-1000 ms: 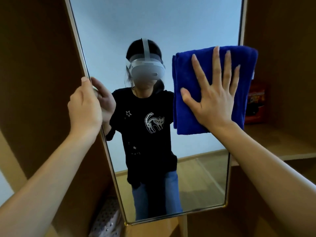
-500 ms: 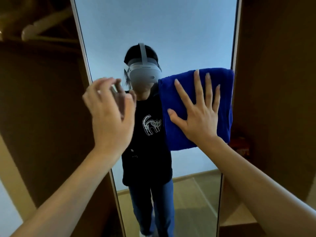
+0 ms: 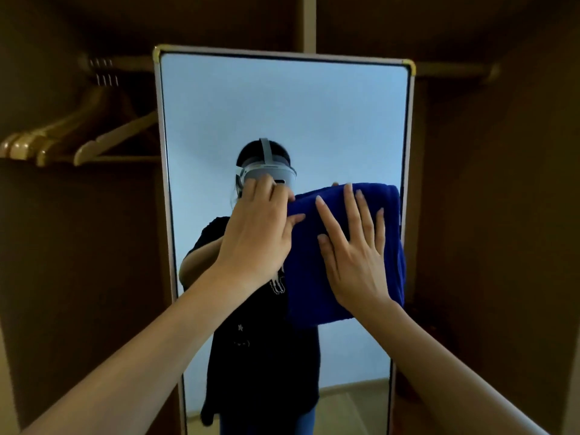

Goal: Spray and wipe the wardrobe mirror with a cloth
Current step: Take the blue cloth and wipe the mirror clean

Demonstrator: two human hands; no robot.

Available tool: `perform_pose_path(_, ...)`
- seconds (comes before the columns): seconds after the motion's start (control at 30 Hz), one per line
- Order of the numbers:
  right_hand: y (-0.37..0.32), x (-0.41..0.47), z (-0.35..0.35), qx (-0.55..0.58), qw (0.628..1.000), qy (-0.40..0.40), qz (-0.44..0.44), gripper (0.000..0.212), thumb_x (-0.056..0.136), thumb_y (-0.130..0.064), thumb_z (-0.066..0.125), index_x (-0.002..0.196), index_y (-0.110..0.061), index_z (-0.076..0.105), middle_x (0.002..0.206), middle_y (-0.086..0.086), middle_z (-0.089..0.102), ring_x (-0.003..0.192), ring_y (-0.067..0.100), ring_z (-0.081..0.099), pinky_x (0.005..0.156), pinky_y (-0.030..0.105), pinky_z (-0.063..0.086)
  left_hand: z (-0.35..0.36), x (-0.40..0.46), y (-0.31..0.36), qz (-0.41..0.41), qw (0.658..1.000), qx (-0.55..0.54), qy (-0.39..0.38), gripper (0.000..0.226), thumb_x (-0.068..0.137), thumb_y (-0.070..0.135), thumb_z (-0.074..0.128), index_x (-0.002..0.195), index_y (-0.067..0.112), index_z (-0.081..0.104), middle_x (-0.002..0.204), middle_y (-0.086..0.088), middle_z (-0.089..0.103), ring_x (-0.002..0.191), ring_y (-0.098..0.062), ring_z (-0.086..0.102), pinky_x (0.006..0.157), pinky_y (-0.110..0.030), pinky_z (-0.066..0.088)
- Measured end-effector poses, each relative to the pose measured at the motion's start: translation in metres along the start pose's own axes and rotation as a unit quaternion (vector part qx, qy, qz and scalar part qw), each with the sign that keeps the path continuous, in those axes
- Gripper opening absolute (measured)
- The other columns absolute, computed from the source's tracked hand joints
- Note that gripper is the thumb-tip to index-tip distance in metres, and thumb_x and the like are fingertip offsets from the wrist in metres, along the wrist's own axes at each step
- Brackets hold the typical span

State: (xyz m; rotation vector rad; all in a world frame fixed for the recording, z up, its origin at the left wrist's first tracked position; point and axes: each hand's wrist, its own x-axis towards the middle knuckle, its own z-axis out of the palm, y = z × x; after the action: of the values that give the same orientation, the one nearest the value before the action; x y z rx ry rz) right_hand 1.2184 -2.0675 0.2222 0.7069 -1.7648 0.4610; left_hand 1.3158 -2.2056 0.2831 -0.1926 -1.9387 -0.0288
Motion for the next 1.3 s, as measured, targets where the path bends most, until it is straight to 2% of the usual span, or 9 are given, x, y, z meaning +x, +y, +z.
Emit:
perform_pose_path(0.3, -0.015, 0.096, -0.019, -0.038, 0.995, 0.094, -0.013, 0.058, 0.100, -0.058, 0.022, 0.153, -0.039, 0.007, 0.160, 0.009, 0.017, 0.149, 0.025, 0.005, 0.115, 0.051, -0.017, -0.032, 0.057, -0.019, -0.010, 0.987, 0.043, 0.154, 0.016, 0.090, 0.014, 0.062, 0.104, 0.007, 0.058, 0.103, -0.015, 0.056, 0.095, -0.030, 0.051, 0.075, -0.038, 0.050)
perform_pose_path(0.4, -0.028, 0.137, -0.019, -0.058, 0.986, 0.150, -0.039, 0.056, 0.100, -0.053, 0.033, 0.150, -0.034, 0.018, 0.136, 0.015, 0.042, 0.132, 0.030, 0.030, 0.116, 0.052, -0.011, -0.049, 0.081, -0.034, -0.026, 0.981, 0.072, 0.178, 0.019, 0.091, 0.013, 0.060, 0.109, 0.009, 0.058, 0.110, -0.017, 0.054, 0.099, -0.033, 0.050, 0.075, -0.036, 0.046)
perform_pose_path(0.47, -0.039, 0.162, -0.019, -0.077, 0.978, 0.184, -0.060, 0.053, 0.100, -0.049, 0.034, 0.149, -0.033, 0.021, 0.120, 0.015, 0.042, 0.119, 0.031, 0.037, 0.115, 0.055, -0.005, -0.061, 0.098, -0.046, -0.044, 0.977, 0.092, 0.186, 0.021, 0.093, 0.016, 0.058, 0.113, 0.013, 0.055, 0.116, -0.016, 0.051, 0.106, -0.032, 0.048, 0.078, -0.036, 0.047)
perform_pose_path(0.63, -0.064, 0.221, -0.030, -0.121, 0.965, 0.201, -0.114, 0.048, 0.100, -0.046, 0.043, 0.144, -0.033, 0.029, 0.119, 0.015, 0.051, 0.116, 0.033, 0.042, 0.113, 0.055, -0.005, -0.091, 0.134, -0.079, -0.108, 0.979, 0.063, 0.164, 0.022, 0.098, 0.028, 0.048, 0.118, 0.019, 0.049, 0.127, -0.012, 0.044, 0.122, -0.034, 0.041, 0.099, -0.056, 0.039)
perform_pose_path(0.83, -0.091, 0.270, -0.044, -0.098, 0.976, 0.149, -0.125, 0.043, 0.101, -0.048, 0.036, 0.138, -0.028, 0.045, 0.131, 0.012, 0.047, 0.130, 0.032, 0.039, 0.116, 0.053, -0.007, -0.117, 0.174, -0.105, -0.157, 0.978, -0.079, 0.113, 0.023, 0.101, 0.029, 0.042, 0.123, 0.022, 0.044, 0.116, 0.003, 0.048, 0.102, -0.013, 0.048, 0.083, -0.032, 0.038)
perform_pose_path(1.0, -0.095, 0.269, -0.040, -0.052, 0.981, 0.090, -0.165, 0.044, 0.104, -0.045, 0.031, 0.122, -0.020, 0.063, 0.126, 0.006, 0.055, 0.124, 0.024, 0.045, 0.115, 0.039, 0.020, -0.113, 0.183, -0.118, -0.214, 0.972, -0.087, 0.038, 0.023, 0.099, 0.025, 0.044, 0.121, 0.019, 0.048, 0.116, 0.000, 0.050, 0.104, -0.018, 0.051, 0.086, -0.034, 0.043)
perform_pose_path(1.07, -0.095, 0.265, -0.038, -0.019, 0.986, 0.062, -0.154, 0.049, 0.104, -0.047, 0.025, 0.114, -0.019, 0.065, 0.113, 0.002, 0.062, 0.109, 0.019, 0.054, 0.103, 0.035, 0.035, -0.108, 0.180, -0.119, -0.194, 0.978, -0.070, 0.040, 0.025, 0.099, 0.021, 0.043, 0.124, 0.022, 0.048, 0.123, -0.005, 0.047, 0.113, -0.023, 0.047, 0.092, -0.037, 0.042)
perform_pose_path(1.17, -0.095, 0.263, -0.032, -0.037, 0.985, 0.076, -0.153, 0.049, 0.103, -0.049, 0.024, 0.111, -0.019, 0.062, 0.107, 0.000, 0.063, 0.100, 0.017, 0.057, 0.089, 0.034, 0.040, -0.098, 0.169, -0.118, -0.102, 0.989, 0.044, 0.093, 0.027, 0.102, 0.025, 0.036, 0.121, 0.021, 0.055, 0.133, -0.007, 0.047, 0.128, -0.029, 0.035, 0.098, -0.036, 0.034)
perform_pose_path(1.3, -0.090, 0.258, -0.025, -0.057, 0.977, 0.123, -0.162, 0.044, 0.104, -0.043, 0.028, 0.109, -0.016, 0.062, 0.105, 0.003, 0.063, 0.096, 0.020, 0.058, 0.083, 0.034, 0.041, -0.086, 0.156, -0.115, 0.004, 0.991, 0.084, 0.104, 0.041, 0.105, 0.029, 0.024, 0.111, 0.015, 0.062, 0.111, -0.001, 0.065, 0.113, -0.018, 0.055, 0.117, -0.043, 0.014)
